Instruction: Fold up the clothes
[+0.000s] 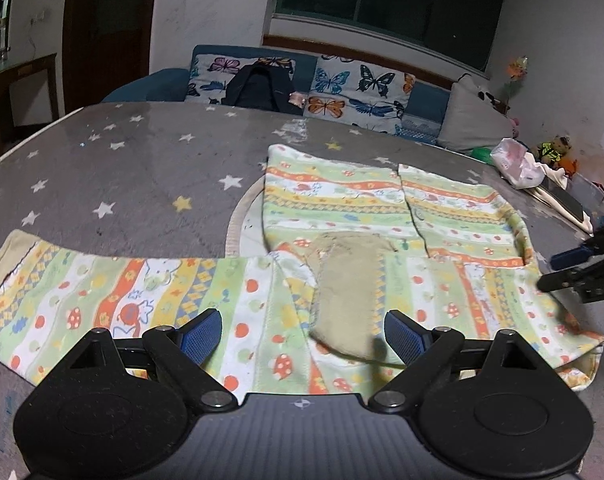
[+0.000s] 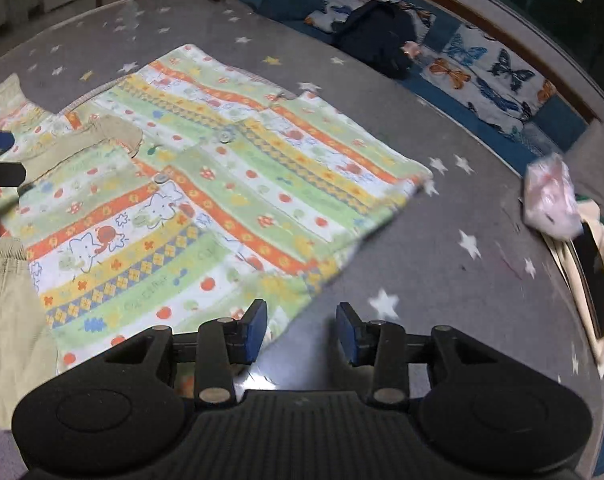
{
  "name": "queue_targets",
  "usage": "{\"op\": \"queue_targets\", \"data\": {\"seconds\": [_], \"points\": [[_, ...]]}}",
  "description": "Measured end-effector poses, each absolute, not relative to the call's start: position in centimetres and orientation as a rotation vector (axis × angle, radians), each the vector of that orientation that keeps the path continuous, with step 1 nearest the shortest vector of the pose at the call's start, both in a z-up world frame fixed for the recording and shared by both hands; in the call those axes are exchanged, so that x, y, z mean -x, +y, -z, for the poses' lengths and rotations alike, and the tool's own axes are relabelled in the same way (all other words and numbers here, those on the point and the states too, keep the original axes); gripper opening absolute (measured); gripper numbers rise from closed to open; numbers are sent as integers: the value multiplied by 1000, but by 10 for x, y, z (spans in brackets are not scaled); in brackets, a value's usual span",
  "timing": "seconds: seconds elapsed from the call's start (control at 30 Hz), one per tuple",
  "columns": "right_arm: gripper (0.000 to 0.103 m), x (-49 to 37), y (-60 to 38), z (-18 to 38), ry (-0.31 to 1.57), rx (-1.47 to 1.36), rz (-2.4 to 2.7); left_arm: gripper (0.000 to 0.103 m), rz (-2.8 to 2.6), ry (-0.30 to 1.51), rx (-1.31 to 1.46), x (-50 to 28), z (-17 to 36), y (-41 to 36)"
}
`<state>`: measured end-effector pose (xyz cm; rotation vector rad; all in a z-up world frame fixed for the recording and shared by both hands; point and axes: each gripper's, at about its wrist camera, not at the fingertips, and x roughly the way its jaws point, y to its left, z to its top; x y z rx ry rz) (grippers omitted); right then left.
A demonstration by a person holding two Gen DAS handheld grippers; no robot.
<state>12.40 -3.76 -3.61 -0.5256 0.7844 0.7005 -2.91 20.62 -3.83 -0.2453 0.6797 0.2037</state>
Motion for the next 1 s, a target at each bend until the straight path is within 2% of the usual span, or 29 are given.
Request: {"op": "queue_targets", "data": {"seconds": [0.53, 0.6, 0.63, 1.0], "points": [[35, -130, -7, 55, 773, 661, -866, 95, -208, 683, 228, 27, 41, 205], [7, -134, -11, 53, 804, 632, -895, 96, -210, 683, 226, 27, 41, 206], [4, -134, -13, 53, 808, 634, -891, 96, -212, 683, 224, 27, 41, 206], [4, -123, -58, 37, 752, 604, -779, 100, -219, 684, 208, 25, 43, 205]]}}
